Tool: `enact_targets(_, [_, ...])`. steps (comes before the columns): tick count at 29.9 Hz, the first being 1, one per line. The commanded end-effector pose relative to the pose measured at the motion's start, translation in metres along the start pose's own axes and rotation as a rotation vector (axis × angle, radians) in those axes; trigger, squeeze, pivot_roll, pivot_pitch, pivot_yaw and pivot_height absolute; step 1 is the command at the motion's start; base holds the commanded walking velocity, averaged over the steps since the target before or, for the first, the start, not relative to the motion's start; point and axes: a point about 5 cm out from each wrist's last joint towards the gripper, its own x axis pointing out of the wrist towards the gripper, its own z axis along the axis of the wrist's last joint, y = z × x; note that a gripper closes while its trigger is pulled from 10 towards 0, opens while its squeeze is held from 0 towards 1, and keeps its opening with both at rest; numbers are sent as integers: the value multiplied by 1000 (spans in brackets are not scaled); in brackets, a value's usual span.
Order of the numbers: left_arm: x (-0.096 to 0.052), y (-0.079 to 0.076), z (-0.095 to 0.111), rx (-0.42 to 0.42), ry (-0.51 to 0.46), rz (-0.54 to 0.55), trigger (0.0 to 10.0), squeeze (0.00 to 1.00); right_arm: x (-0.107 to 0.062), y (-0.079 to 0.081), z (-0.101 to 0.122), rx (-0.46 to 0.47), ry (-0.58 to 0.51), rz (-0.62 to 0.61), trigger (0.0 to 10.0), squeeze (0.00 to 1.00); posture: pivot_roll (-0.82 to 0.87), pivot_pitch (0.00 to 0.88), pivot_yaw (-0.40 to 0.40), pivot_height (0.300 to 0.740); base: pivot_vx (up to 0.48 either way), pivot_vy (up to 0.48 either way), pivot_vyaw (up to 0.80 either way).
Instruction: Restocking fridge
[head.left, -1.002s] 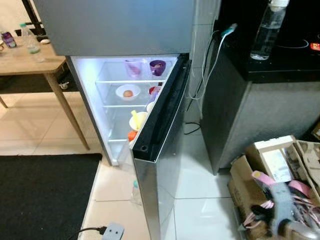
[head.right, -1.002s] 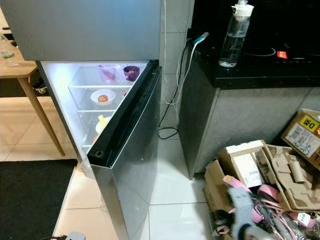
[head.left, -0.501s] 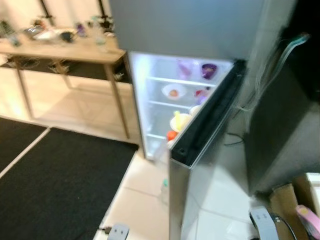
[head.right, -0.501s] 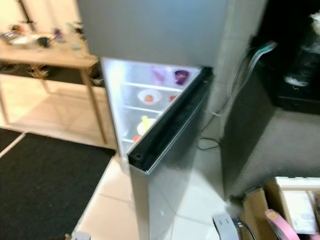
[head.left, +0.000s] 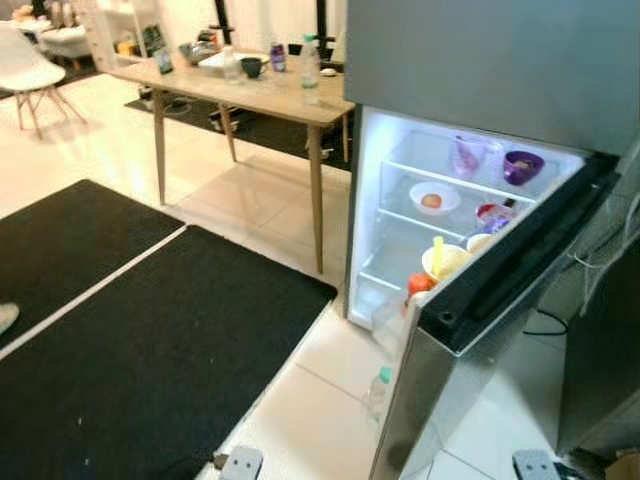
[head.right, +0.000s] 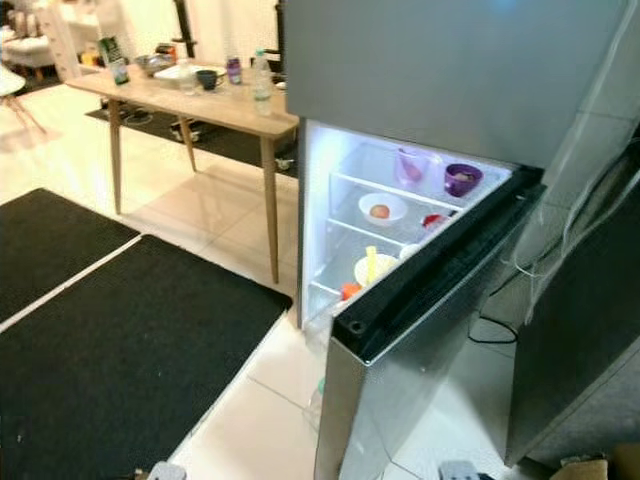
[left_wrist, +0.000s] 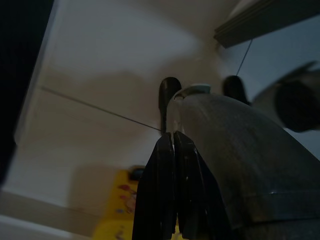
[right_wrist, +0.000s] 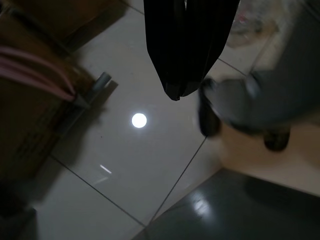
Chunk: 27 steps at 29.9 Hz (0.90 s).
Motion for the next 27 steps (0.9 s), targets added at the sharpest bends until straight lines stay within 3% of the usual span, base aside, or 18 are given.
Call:
enact_targets(1, [-2, 0, -11, 5, 49, -3, 10000, 0, 1, 1, 7, 11, -21, -3, 10000, 0, -63, 0, -20, 740, 0, 0, 750])
enact_targets(7, [-1, 0, -10, 8, 46, -8, 10000, 0, 1, -1, 11, 41, -58, -9, 10000, 0, -63, 0, -20, 740, 0, 0, 706])
enact_targets(14, [-1, 0, -10, 10, 47, -14, 10000, 0, 0, -2, 53, 164, -277, 72, 10000, 0, -64, 0, -16, 740, 0, 0, 0])
enact_targets(15, [-2, 0, -10, 11, 47, -14, 10000, 0, -2, -2, 66, 168, -346, 115, 10000, 0, -63, 0, -15, 740, 0, 0, 0])
enact_targets(19, [-2, 1, -10, 11, 48, -14, 10000, 0, -5, -2, 82, 156, -418, 167, 10000, 0, -64, 0, -14, 740, 0, 0, 0])
enact_targets(23, [-2, 1, -11, 9, 49, -14, 10000, 0, -13, -1, 115, 139, -562, 307, 10000, 0, -65, 0, -14, 740, 0, 0, 0])
enact_targets(27, [-2, 1, -13, 6, 53, -18, 10000, 0, -30, 12, 159, 3, -711, 567, 10000, 0, -62, 0, -18, 740, 0, 0, 0])
